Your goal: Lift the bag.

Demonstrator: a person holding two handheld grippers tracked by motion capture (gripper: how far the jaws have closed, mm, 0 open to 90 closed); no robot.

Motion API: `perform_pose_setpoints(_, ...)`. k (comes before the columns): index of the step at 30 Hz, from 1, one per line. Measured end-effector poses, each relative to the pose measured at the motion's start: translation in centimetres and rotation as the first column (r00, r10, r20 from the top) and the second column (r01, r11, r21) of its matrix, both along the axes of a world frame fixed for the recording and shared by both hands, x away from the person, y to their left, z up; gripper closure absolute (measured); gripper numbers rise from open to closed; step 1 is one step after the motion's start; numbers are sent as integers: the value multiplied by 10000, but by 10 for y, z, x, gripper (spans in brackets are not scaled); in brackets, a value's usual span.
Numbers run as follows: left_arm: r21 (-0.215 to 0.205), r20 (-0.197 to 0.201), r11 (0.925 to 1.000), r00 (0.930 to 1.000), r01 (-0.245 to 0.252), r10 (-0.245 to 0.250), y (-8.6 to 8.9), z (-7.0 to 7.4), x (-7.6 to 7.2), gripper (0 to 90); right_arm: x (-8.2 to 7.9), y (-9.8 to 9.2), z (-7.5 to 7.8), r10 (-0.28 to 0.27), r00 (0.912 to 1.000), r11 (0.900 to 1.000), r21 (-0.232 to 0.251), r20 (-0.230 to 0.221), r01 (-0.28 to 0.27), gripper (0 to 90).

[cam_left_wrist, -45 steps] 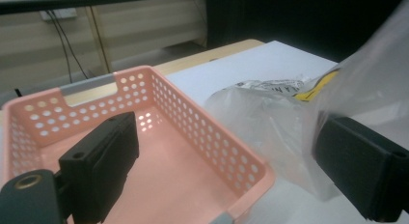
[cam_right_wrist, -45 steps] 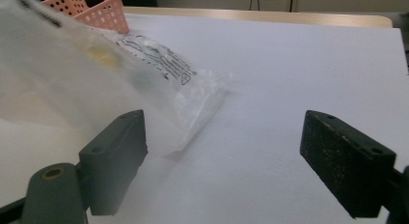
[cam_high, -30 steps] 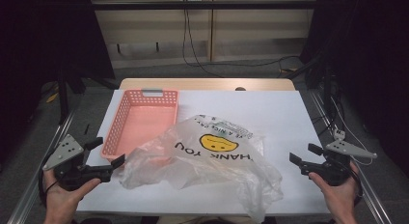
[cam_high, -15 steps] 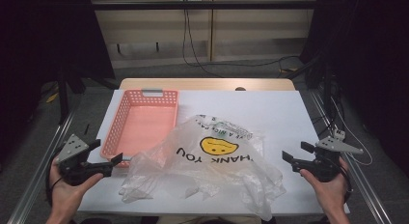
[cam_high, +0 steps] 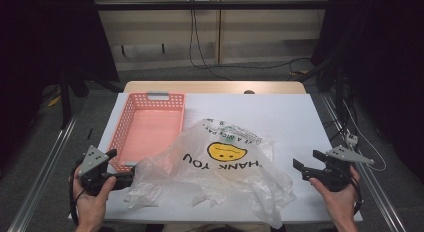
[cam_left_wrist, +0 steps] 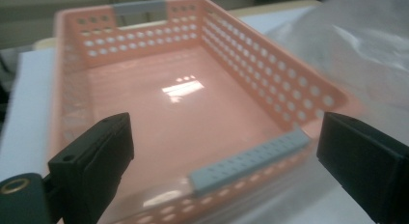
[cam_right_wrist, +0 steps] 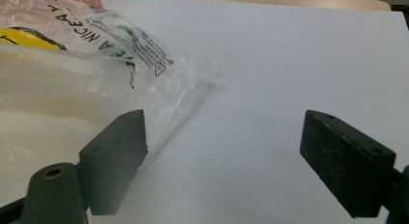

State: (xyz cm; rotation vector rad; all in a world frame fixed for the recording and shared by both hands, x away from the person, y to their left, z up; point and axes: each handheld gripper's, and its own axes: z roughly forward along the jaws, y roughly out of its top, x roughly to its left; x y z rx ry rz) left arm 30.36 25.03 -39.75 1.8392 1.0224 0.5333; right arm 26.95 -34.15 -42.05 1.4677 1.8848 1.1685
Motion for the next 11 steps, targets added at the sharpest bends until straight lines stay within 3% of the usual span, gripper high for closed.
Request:
perform_pose_setpoints(2, -162, 239, 9998, 9997, 100, -96, -2, -5, -6, 68, -5, -1, -3, -74, 10000, 10000, -22, -16, 74, 166)
perform_pose_setpoints(4, 133, 104, 9998, 9999, 123, -125, -1, -8, -10, 64, -9, -1, -6, -70, 9999, 10000, 9, -131, 70, 166)
perform_pose_setpoints(5, 2, 230, 10000, 9997, 24, -25, 2, -10, -12, 63, -10, -1, -6, -34, 9999, 10000, -3, -128, 34, 166)
perform_pose_setpoints(8, -242, 121, 9996, 9998, -122, 125, 7, -12, -11, 61, -9, 0, -4, -21, 10000, 10000, 22, -17, 21, 165)
perform_pose_setpoints(11, -209, 250, 9998, 9997, -35, 40, 9, -12, -11, 61, -8, 1, -5, 22, 9999, 10000, 2, -108, -22, 162)
